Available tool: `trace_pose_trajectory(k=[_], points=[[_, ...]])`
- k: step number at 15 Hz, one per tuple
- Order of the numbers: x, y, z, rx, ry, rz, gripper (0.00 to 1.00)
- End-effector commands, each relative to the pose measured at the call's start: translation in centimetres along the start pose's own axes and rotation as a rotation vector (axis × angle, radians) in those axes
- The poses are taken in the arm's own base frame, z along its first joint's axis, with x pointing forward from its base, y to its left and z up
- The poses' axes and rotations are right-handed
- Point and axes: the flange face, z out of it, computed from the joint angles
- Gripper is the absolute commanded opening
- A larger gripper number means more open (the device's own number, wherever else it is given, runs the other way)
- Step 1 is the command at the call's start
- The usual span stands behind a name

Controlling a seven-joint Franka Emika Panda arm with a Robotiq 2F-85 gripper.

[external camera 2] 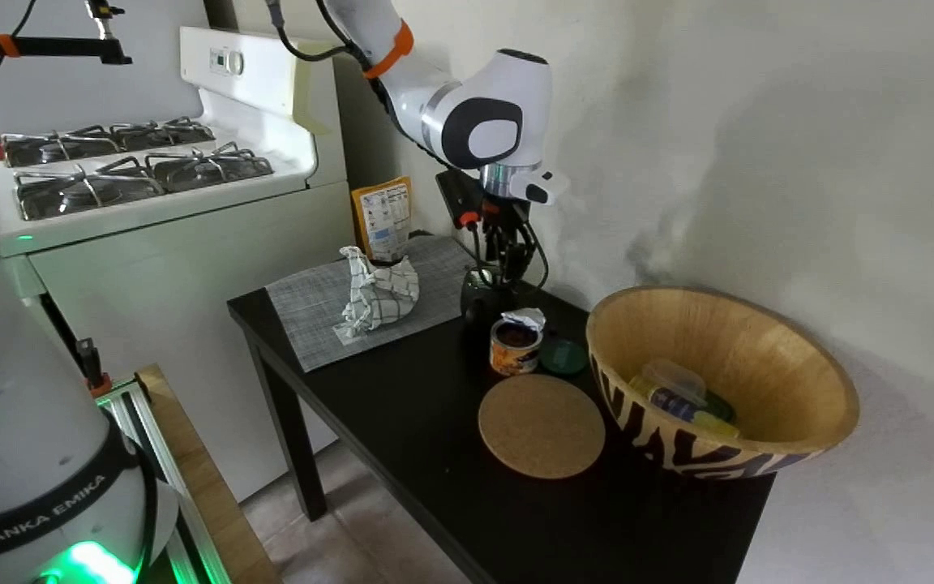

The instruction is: Move the brush forward

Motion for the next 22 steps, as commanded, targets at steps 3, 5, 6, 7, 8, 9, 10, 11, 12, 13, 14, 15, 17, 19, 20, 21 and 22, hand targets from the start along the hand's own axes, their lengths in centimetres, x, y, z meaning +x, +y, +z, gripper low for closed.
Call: trace_pose_trajectory(k=[3,5,6,7,8,9,10,11,12,13,14,15,17,19,20,21,22], points=[[0.8,-2.6,-0.2,-0.078,-0.011,0.041,0.77],[0.1,-3.1,-0.4,-0.088,-0.022,0.037,0.75],[-0.1,-3.2,-0.4,-0.097,-0.026,0.038,0.78],[-0.3,-3.3,-0.2,-0.104,-0.032,0.039,0.77],[-0.5,-3.4,-0.1,-0.108,-0.038,0.039,0.77],[-0.5,-3.4,0.0,-0.11,-0.042,0.039,0.76],[-0.5,-3.3,0.2,-0.114,-0.046,0.043,0.74],[-0.4,-3.3,0.4,-0.116,-0.047,0.045,0.74],[-0.3,-3.2,0.6,-0.113,-0.048,0.045,0.72],[-0.1,-3.2,0.8,-0.113,-0.046,0.045,0.74],[0.0,-3.2,1.0,-0.112,-0.049,0.047,0.73],[0.0,-3.2,1.1,-0.114,-0.049,0.05,0.75],[-0.1,-3.2,1.5,-0.117,-0.056,0.046,0.73],[0.0,-3.1,1.8,-0.122,-0.058,0.049,0.69],[0.0,-3.1,1.9,-0.123,-0.06,0.05,0.61],[0.1,-3.0,2.2,-0.127,-0.063,0.053,0.59],[0.1,-2.9,2.5,-0.13,-0.067,0.055,0.55]])
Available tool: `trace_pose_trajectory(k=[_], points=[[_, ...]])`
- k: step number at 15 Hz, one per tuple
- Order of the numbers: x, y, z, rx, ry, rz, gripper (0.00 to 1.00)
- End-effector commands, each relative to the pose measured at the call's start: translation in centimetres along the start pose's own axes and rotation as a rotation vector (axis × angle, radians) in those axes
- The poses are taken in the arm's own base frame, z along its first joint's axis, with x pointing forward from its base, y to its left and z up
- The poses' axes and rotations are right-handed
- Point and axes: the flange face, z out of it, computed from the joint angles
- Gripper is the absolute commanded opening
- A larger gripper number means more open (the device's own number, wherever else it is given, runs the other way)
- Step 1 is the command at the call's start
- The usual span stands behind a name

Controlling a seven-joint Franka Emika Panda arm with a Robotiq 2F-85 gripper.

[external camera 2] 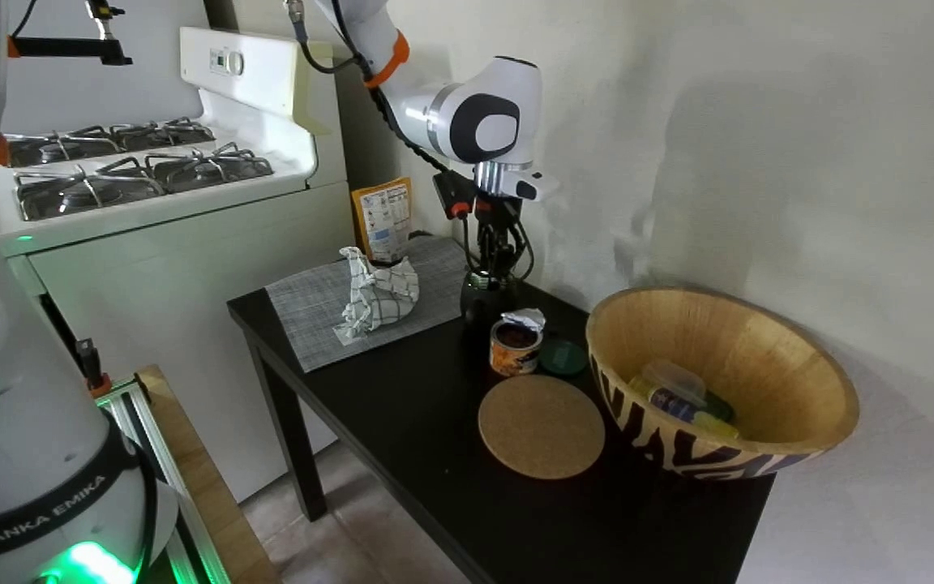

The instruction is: Move the brush forward

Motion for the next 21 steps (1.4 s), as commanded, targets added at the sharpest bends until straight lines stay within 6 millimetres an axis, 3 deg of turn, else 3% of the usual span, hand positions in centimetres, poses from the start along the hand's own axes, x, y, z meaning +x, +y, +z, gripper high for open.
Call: trace_pose_trajectory(k=[1,3,4,8,15,21], points=[[0.4,-0.2,1.4,-0.029,-0.018,0.013,0.51],[0.5,-0.1,2.1,-0.039,-0.028,0.016,0.45],[0.5,-0.1,2.3,-0.041,-0.029,0.016,0.21],[0.1,-0.3,1.0,-0.041,-0.005,0.003,0.13],[-2.3,-1.3,-2.0,-0.071,0.06,-0.047,0.13],[-5.2,-1.3,-5.8,-0.084,0.144,-0.041,0.13]])
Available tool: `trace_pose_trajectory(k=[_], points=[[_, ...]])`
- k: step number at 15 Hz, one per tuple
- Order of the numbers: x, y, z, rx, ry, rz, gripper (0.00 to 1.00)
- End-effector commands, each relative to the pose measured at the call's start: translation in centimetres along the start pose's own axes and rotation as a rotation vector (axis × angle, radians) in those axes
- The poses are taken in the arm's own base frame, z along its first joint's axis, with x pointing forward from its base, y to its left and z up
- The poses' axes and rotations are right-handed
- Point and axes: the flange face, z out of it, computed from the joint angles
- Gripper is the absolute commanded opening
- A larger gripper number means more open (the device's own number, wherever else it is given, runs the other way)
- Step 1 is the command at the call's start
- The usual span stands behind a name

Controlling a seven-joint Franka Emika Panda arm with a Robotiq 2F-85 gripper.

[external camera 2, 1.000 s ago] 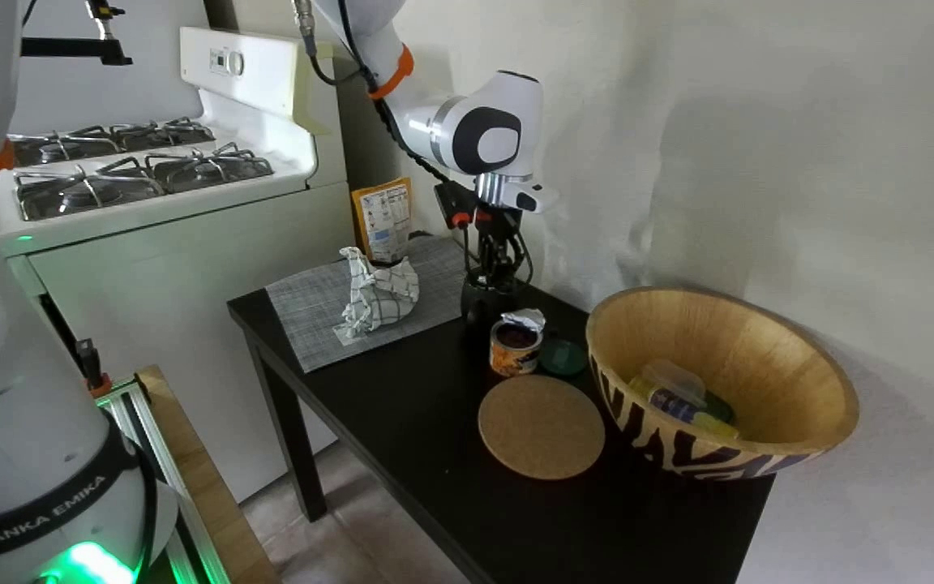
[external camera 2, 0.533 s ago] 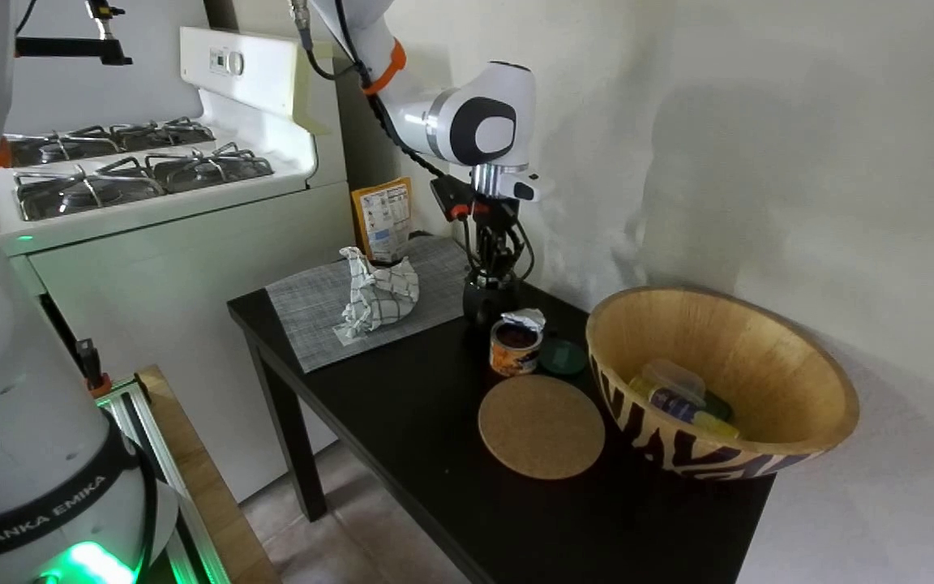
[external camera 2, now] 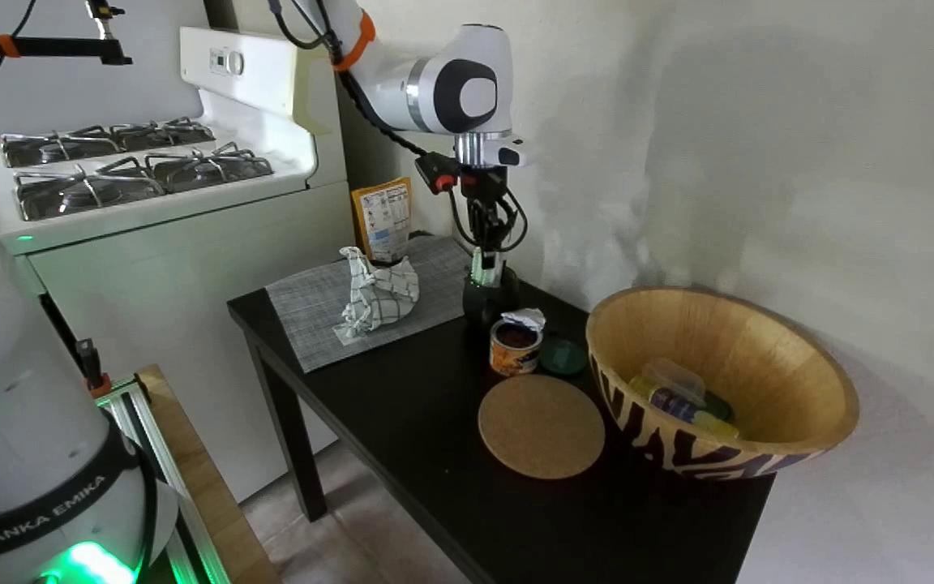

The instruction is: Move the brush forward

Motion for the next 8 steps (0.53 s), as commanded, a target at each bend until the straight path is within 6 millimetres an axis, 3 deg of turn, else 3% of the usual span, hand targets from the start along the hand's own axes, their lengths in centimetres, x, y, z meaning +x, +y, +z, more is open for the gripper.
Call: trace_pose_trajectory(k=[1,8], points=[[-2.9,0.7,-3.4,-0.02,0.061,0.016,0.13],[-9.2,-1.9,-10.6,0.006,0.208,-0.045,0.13]])
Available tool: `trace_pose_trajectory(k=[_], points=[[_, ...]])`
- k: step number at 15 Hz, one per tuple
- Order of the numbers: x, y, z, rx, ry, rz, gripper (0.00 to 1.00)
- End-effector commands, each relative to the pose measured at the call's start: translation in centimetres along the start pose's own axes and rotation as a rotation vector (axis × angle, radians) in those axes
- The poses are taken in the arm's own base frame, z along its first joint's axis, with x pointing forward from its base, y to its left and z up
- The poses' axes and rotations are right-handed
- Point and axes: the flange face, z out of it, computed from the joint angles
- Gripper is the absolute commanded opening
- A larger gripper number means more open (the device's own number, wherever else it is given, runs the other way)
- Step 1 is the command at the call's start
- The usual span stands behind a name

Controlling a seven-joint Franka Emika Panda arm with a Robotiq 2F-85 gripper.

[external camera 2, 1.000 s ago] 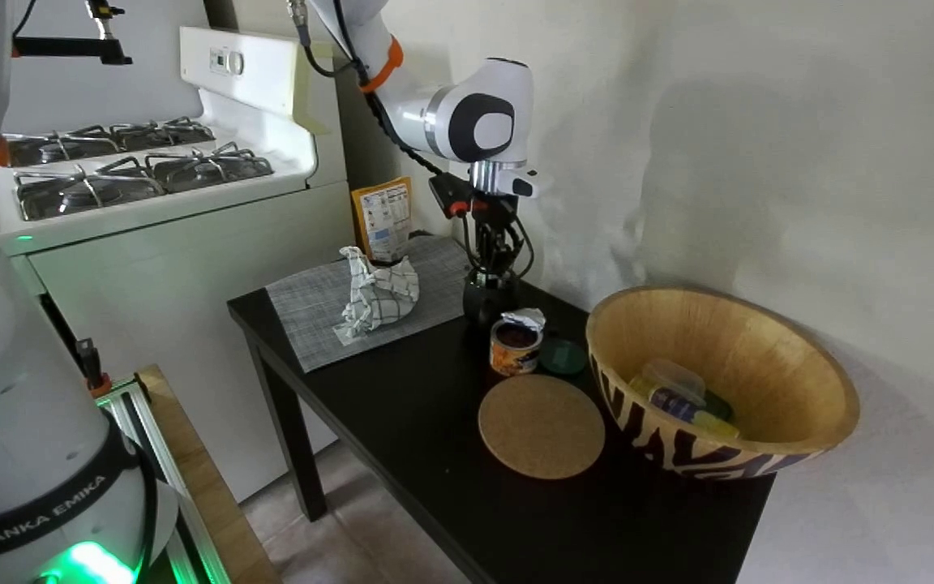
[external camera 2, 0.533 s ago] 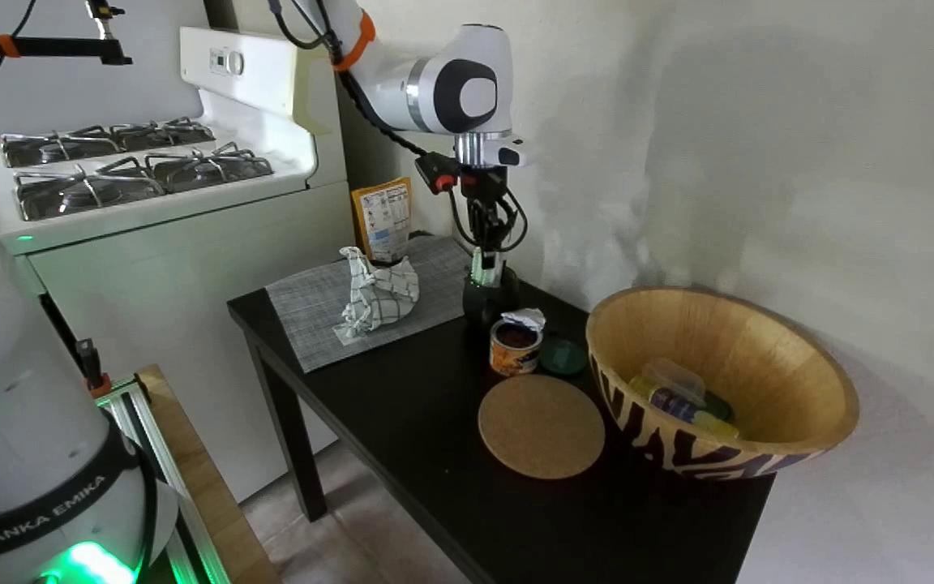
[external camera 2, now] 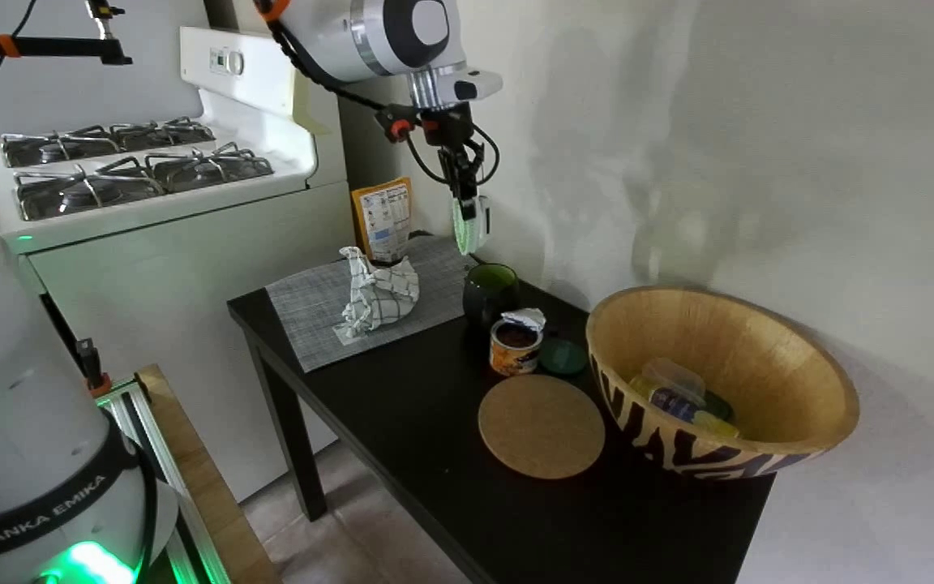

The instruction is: Move the brush forward

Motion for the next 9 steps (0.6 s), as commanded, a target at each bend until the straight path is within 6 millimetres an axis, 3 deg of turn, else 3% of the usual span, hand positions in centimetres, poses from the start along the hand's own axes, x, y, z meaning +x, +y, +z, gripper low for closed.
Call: trace_pose_trajectory(k=[1,3,6,9], points=[[-4.5,-1.3,-3.0,0.008,0.036,-0.026,0.13],[-6.0,-2.1,-3.1,0.029,0.007,-0.037,0.13],[-8.0,-2.4,0.0,0.043,-0.1,-0.041,0.13],[-10.3,-0.4,2.3,-0.029,-0.169,-0.02,0.13]])
